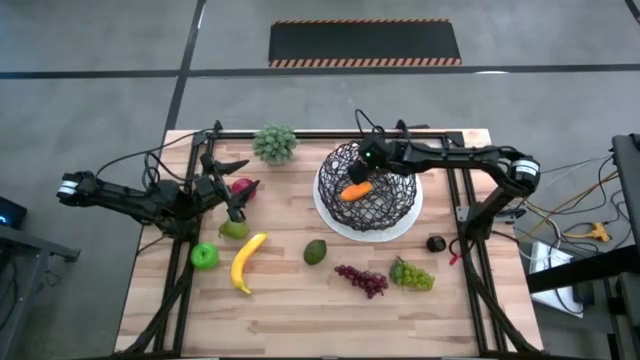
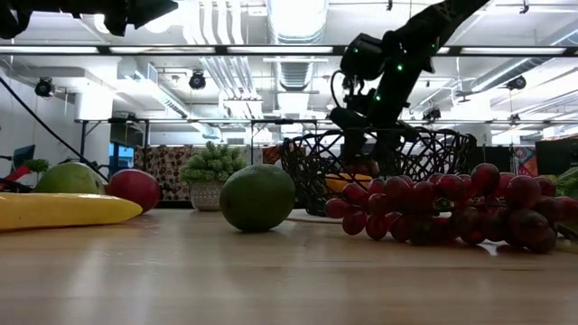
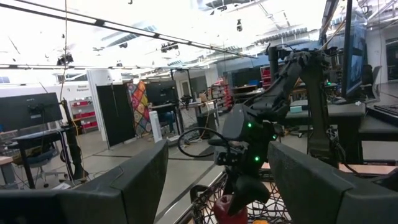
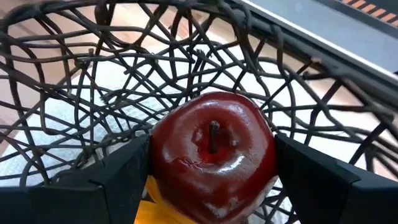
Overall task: Build produce basket
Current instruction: Put the red apple into the black wire basket, then put the yellow banana into the black wire basket
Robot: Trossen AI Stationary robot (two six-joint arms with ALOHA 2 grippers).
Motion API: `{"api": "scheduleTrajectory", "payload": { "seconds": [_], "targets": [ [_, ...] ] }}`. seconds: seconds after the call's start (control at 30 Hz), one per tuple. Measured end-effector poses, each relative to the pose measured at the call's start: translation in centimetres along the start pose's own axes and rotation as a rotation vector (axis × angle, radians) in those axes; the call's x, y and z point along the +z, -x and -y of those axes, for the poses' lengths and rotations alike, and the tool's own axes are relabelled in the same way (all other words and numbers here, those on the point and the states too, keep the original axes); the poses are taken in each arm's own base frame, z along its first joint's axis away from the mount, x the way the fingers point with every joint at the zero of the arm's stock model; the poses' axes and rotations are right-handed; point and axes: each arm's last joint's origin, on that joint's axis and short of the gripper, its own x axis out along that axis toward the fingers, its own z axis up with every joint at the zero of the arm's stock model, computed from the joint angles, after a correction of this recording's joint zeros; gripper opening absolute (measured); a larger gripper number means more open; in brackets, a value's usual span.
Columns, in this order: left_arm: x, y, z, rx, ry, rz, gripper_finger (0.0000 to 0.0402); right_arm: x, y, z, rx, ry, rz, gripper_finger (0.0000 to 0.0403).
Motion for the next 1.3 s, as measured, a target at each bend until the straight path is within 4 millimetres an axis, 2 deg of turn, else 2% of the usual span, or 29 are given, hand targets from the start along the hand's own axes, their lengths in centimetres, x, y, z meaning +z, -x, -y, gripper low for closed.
{"api": "scheduleTrajectory", "payload": {
  "seconds": [0.27,0.57,0.77,0.93,1.07,1.17,1.3],
  "targets": [
    [0.0,0.0,0.0,0.000,0.000,0.000,0.0260,-0.7,-0.6,0.2,0.007,-0.014,0.014,0.0305],
    [0.0,0.0,0.0,0.000,0.000,0.000,0.0260,-0.5,-0.5,0.1,0.010,-0.010,0.019,0.0357],
    [0.0,0.0,0.0,0.000,0.000,0.000,0.0260,0.1,0.3,0.0,0.002,0.008,0.005,0.0365],
    [0.0,0.0,0.0,0.000,0.000,0.000,0.0260,1.6,2.3,-0.2,0.003,0.021,0.003,0.0365],
    [0.0,0.0,0.0,0.000,0.000,0.000,0.0260,2.3,5.0,-1.0,0.034,0.053,0.024,0.0365],
    [0.0,0.0,0.1,-0.001,-0.001,-0.002,0.0260,2.0,7.4,-1.8,0.079,0.082,0.080,0.0365],
    [-0.3,-0.2,0.3,-0.006,-0.011,-0.016,0.0260,0.1,10.5,-3.3,0.110,0.147,0.174,0.0366]
  ]
}}
